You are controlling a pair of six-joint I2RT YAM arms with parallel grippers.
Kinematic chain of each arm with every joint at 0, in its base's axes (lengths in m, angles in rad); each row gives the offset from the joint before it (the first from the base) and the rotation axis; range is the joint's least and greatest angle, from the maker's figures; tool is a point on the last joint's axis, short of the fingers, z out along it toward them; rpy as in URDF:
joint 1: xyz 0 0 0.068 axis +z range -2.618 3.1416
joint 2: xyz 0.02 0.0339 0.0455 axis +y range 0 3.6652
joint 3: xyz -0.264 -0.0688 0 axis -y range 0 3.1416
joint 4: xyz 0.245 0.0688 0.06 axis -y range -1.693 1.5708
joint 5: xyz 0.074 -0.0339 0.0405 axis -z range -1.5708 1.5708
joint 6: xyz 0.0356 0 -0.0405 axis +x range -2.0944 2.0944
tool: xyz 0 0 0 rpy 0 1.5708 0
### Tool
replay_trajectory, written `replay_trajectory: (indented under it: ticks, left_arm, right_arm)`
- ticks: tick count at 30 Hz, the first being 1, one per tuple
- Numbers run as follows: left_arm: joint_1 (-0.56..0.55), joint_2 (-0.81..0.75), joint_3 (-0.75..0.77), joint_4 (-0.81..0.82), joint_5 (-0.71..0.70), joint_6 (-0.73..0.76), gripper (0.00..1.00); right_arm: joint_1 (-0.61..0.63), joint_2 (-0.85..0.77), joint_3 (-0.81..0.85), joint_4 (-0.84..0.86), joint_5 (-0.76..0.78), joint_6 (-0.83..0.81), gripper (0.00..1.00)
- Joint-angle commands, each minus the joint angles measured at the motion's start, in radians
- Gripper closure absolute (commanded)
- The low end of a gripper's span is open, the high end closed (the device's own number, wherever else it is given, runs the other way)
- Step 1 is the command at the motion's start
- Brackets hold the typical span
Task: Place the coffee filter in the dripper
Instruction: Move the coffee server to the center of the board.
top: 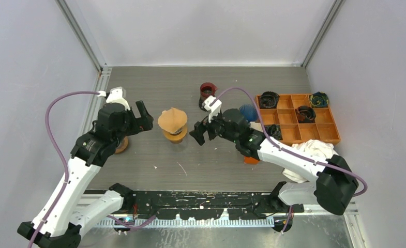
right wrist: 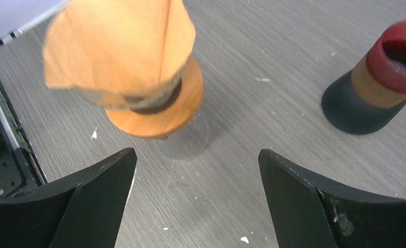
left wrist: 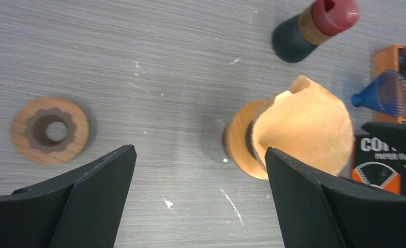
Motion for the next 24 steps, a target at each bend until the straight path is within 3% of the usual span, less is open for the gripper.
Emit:
replay_trajectory:
  ticks: [1,6,12,17,24]
  left_arm:
    - [0.006,-0.009,0.039,-0.004,-0.132,0.089,0.01]
    - [0.009,0.026,0.081,0.029,-0.233,0.192,0.01]
    - [0.048,0.038,0.024,0.122,-0.310,0.253,0.01]
    - [0.171,0.008,-0.039,0.139,-0.198,0.218,0.01]
    - [0.183,-0.025,-0.074,0.155,-0.208,0.233,0.01]
  right_arm:
    - [0.003,-0.031,-0.109,0.256,-0.019,0.005,0.07]
    - [0.005,0.016,-0.238,0.472,-0.046,-0.007,0.10]
    - [0.016,0.158,-0.324,0.765,-0.045,-0.009,0.17]
    - [0.038,0.294,-0.338,0.933,-0.030,-0.014,0.20]
    - [0.076,0.427,-0.329,1.101,0.023,-0.014,0.24]
